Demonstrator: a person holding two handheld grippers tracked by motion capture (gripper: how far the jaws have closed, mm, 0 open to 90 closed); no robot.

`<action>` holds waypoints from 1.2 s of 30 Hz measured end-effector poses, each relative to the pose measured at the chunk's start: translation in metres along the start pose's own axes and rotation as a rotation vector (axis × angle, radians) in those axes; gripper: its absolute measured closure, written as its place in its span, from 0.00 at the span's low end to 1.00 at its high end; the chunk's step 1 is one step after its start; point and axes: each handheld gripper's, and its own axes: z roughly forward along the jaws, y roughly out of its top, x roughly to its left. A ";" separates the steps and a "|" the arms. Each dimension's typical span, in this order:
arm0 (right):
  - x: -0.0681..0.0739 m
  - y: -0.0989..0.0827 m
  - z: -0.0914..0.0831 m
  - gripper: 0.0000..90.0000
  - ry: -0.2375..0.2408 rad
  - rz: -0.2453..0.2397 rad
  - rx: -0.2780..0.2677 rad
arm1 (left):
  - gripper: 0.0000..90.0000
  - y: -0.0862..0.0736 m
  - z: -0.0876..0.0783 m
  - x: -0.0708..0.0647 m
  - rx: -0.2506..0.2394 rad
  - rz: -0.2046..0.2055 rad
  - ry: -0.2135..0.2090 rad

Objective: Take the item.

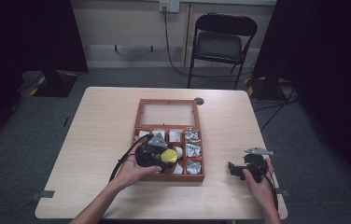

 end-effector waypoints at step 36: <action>0.000 0.000 0.000 0.00 0.000 -0.001 0.000 | 0.42 0.004 -0.063 0.011 -0.120 0.007 0.047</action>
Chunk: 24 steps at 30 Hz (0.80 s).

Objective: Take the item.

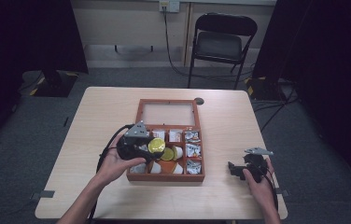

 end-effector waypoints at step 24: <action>0.000 0.000 0.000 0.00 0.000 0.000 0.000 | 0.42 -0.007 -0.023 0.026 -0.049 -0.056 0.063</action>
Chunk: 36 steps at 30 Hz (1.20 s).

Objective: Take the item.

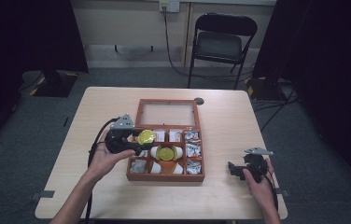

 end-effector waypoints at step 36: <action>0.000 0.000 0.000 0.00 0.000 0.001 0.000 | 0.42 -0.032 -0.031 0.058 -0.053 -0.147 0.233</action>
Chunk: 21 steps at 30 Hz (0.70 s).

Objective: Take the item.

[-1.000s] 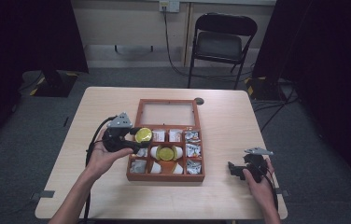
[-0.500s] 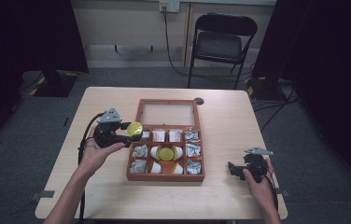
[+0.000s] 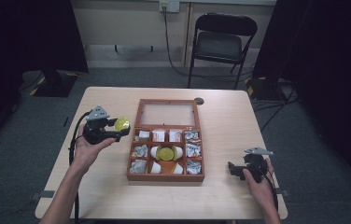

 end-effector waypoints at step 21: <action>0.000 0.000 0.000 0.00 0.000 0.000 0.000 | 0.42 -0.036 0.016 0.032 0.084 -0.081 0.086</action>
